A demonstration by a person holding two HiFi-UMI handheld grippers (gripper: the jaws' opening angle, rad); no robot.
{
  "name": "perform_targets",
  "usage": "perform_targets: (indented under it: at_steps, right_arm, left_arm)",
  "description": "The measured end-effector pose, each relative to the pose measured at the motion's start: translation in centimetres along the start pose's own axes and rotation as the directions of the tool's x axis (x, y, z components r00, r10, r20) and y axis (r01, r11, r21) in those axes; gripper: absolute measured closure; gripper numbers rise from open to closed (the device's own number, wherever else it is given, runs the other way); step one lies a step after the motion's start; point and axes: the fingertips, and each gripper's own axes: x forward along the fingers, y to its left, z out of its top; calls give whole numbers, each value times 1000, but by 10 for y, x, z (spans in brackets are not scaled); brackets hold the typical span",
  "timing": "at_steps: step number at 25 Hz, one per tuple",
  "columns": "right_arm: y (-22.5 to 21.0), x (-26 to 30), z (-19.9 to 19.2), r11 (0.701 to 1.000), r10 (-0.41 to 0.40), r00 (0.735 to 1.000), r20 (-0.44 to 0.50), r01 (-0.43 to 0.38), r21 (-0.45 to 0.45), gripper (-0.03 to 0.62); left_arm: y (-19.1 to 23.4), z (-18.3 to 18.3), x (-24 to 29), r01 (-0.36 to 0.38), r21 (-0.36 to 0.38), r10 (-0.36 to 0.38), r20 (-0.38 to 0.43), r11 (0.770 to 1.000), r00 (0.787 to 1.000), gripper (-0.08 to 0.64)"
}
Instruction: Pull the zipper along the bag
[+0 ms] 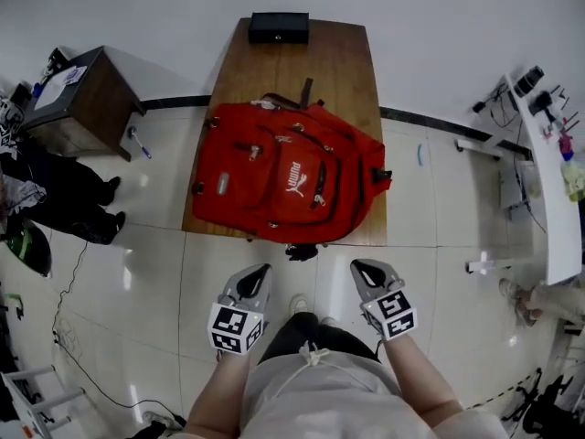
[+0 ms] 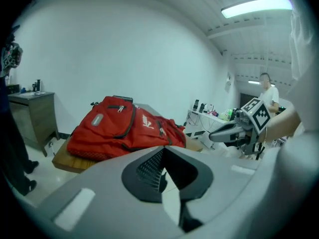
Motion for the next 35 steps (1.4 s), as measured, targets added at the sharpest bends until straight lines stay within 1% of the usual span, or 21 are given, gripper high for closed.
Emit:
perform_targets:
  at_steps: [3,6,9,15,18,21,23,27,31,35]
  right_arm:
    - [8,-25,3,1000,0,999,52,0,11,586]
    - [11,-46,3,1000,-5,996,89,4,15,586]
    - [17,-68,7,1000,-3,990,138,1,13,586]
    - [43,-120,3,1000,25,972,234,-28,11,586]
    - [60,-141,-8,999,52,966,253,-54,4,586]
    - [77,-162,-11,997,68,963,260,-61,-35,586]
    - [86,-176,-10,998,63,960,273,-52,-47,586]
    - [102,-197,-3,996,41,943,330,-13,-87,586]
    - [121,-212,13,996,-6,924,383,38,-77,586]
    - [152,-217,29,995,-51,904,424,84,-60,586]
  left_arm:
    - [-28,17,-10,33,43,-35,41,999,999,554]
    - [-50,28,-21,38,73,-43,77,997,996,552]
    - [-68,37,-37,16,84,-25,116,996,993,552]
    - [-115,42,-88,-46,113,25,179,992,983,552]
    - [-137,37,-110,-61,117,37,193,991,980,552]
    - [-153,34,-127,-66,115,41,210,991,977,552]
    - [-161,33,-138,-64,115,37,227,991,973,552]
    - [-171,35,-156,-40,125,6,258,991,966,552]
    - [-171,38,-172,3,150,-45,278,989,959,552]
    - [-157,41,-191,44,174,-92,283,984,955,552]
